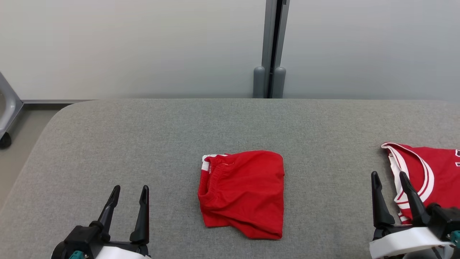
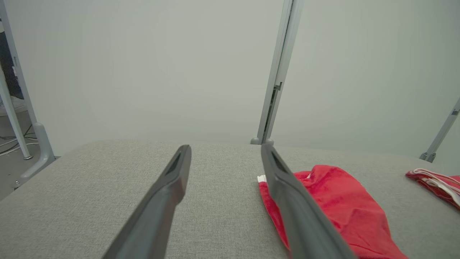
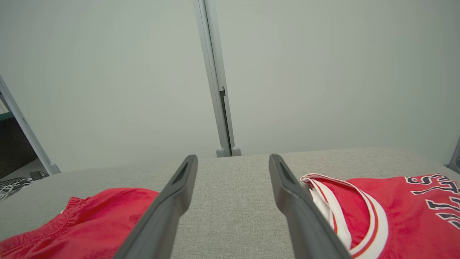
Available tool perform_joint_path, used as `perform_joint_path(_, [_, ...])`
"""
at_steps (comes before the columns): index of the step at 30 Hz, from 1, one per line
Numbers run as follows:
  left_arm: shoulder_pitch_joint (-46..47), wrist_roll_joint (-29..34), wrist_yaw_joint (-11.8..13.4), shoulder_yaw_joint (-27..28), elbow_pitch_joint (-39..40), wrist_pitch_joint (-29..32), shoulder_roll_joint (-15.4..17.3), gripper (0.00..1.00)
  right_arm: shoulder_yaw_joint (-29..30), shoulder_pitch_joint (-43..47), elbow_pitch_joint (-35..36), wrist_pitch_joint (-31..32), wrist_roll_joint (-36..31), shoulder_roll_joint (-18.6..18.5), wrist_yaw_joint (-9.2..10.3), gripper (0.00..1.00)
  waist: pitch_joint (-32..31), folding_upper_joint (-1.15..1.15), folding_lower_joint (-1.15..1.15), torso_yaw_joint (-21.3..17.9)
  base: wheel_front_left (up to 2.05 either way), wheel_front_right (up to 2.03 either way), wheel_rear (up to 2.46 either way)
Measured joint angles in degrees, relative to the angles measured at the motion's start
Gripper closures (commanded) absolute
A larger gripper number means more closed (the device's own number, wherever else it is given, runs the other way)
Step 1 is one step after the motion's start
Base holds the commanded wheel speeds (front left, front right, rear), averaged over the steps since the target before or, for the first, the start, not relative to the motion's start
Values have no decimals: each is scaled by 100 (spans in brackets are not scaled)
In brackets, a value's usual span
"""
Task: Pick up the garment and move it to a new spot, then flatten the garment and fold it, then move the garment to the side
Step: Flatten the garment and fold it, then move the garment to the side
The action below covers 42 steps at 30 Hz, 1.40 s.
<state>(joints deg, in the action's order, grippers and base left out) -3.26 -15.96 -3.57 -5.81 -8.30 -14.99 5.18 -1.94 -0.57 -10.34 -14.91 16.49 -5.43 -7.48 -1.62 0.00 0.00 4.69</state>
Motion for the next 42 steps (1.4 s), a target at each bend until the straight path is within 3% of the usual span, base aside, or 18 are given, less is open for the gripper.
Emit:
perform_joint_path(10, [0, 188, -191, 197, -87, 0, -121, 0, -51, 12, -4, 0, -90, 25, 0, 0, -24, 0, 0, -50, 0, 0, 0])
perform_joint_path(16, [4, 256, -243, 209, -71, 0, -183, 0, -350, -15, -250, 114, 190, 52, 0, 0, -40, 0, 0, 26, 0, 0, 0])
perform_joint_path(28, [32, 225, -319, 53, 115, 0, -225, 0, -1187, -1328, -1556, 2080, 1047, -33, 0, 0, 25, 0, 0, 691, 0, 0, 0])
perform_joint_path(42, [263, 174, -364, -165, 42, 0, -233, 0, -725, -2175, -2951, 3947, 1430, 152, 0, 0, 457, 0, 0, 1493, 0, 0, 0])
